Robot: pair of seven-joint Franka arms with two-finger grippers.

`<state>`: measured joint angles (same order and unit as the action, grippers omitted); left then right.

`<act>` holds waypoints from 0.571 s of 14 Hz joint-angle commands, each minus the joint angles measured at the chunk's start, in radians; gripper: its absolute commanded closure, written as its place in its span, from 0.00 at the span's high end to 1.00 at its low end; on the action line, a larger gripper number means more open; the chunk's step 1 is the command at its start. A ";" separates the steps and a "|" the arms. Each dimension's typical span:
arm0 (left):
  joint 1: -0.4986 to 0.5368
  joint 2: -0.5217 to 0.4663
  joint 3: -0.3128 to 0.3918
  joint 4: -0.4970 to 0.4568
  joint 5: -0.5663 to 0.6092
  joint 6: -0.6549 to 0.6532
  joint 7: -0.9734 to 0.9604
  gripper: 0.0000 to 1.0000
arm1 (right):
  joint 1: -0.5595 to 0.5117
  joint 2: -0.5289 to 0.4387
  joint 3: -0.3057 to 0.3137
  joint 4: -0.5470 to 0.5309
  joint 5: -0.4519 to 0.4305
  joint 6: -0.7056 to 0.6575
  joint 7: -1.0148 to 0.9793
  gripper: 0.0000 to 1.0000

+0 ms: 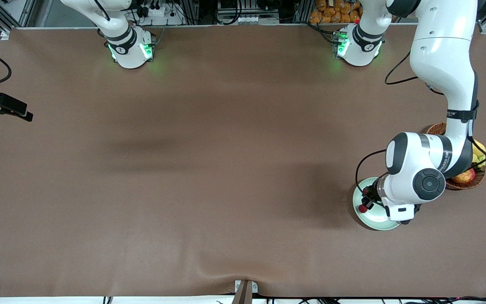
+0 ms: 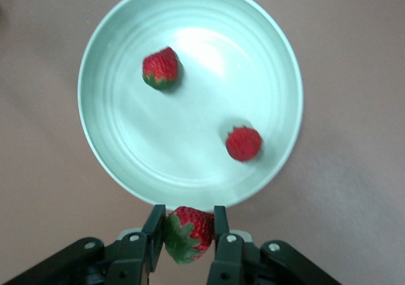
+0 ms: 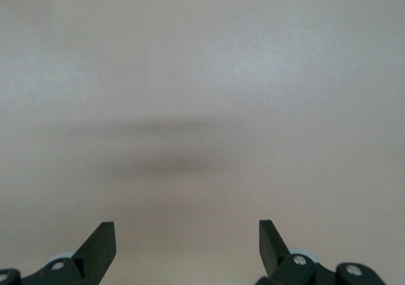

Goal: Collect all strawberries into plate
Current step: 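Carry the third strawberry to the plate with the left gripper and release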

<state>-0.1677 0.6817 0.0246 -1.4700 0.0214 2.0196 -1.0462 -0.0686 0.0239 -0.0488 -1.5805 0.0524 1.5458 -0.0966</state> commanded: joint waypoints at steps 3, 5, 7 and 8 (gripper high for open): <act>0.046 -0.010 -0.003 -0.073 0.031 0.152 -0.021 0.07 | 0.004 -0.004 -0.002 0.000 -0.020 0.000 -0.009 1.00; 0.050 0.010 -0.002 -0.076 0.031 0.194 -0.023 0.10 | 0.006 -0.004 -0.002 0.000 -0.020 -0.001 -0.009 1.00; 0.072 0.009 -0.003 -0.096 0.051 0.223 -0.023 0.51 | 0.009 -0.004 -0.002 0.000 -0.019 -0.001 -0.009 1.00; 0.070 0.009 -0.003 -0.098 0.061 0.225 -0.026 0.83 | 0.009 -0.004 -0.002 -0.001 -0.020 0.000 -0.009 1.00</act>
<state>-0.1078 0.6993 0.0276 -1.5481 0.0427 2.2173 -1.0471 -0.0669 0.0240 -0.0487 -1.5806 0.0523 1.5461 -0.0967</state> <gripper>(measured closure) 0.604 0.000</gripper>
